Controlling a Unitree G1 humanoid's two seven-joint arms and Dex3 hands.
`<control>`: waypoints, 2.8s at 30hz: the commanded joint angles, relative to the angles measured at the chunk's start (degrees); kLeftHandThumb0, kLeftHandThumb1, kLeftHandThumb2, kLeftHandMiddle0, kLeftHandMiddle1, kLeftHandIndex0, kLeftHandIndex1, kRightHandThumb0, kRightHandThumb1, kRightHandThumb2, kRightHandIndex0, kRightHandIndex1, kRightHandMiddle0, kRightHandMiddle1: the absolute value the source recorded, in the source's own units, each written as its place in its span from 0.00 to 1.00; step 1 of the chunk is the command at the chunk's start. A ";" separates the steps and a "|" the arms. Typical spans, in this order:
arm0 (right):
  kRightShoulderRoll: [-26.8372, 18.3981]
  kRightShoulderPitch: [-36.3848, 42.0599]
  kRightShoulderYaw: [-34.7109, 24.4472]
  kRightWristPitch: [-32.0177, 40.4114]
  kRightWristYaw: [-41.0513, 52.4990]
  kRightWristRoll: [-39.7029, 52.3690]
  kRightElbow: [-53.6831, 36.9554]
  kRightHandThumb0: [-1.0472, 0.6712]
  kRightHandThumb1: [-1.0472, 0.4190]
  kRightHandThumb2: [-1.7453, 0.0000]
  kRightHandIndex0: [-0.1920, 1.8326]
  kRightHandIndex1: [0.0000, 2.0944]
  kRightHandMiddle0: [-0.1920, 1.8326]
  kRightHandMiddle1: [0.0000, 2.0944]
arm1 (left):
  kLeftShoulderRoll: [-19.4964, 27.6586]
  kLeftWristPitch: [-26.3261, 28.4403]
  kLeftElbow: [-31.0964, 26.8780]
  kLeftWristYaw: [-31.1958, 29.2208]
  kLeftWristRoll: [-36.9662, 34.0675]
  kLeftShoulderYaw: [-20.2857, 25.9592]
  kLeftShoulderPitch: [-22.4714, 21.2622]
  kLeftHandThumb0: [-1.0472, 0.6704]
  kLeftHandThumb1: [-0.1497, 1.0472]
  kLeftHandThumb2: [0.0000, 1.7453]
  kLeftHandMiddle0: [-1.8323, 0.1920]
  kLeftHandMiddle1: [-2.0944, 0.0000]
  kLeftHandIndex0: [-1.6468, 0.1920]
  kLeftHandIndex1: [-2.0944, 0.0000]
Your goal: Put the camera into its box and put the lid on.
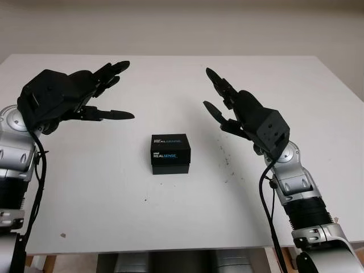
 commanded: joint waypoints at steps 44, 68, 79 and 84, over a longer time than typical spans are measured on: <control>-1.54 0.25 -0.97 1.77 -0.11 0.00 -2.17 0.19 0.00 0.69 0.08 0.02 0.09 0.02 | -7.78 -2.79 1.55 -4.90 -1.87 -5.65 6.93 0.07 0.88 0.03 1.00 1.00 1.00 1.00; -1.77 -0.71 -0.79 1.61 -1.07 -1.12 -1.99 0.21 0.00 0.69 0.09 0.03 0.10 0.03 | -9.14 3.00 -4.43 -3.40 -4.66 -5.31 9.07 0.12 0.85 0.03 1.00 0.99 1.00 1.00; -1.67 -0.73 -0.95 2.01 -0.81 -0.62 -2.44 0.20 0.00 0.70 0.09 0.03 0.10 0.03 | -8.34 1.75 -4.62 -3.14 -2.73 -6.23 8.96 0.16 0.82 0.03 0.98 0.97 1.00 0.98; -1.65 -0.81 -0.98 1.86 -0.71 -0.49 -2.30 0.21 0.00 0.69 0.09 0.03 0.10 0.03 | -9.14 2.18 -3.96 -2.69 -2.49 -5.98 8.83 0.17 0.81 0.03 0.98 0.97 1.00 0.98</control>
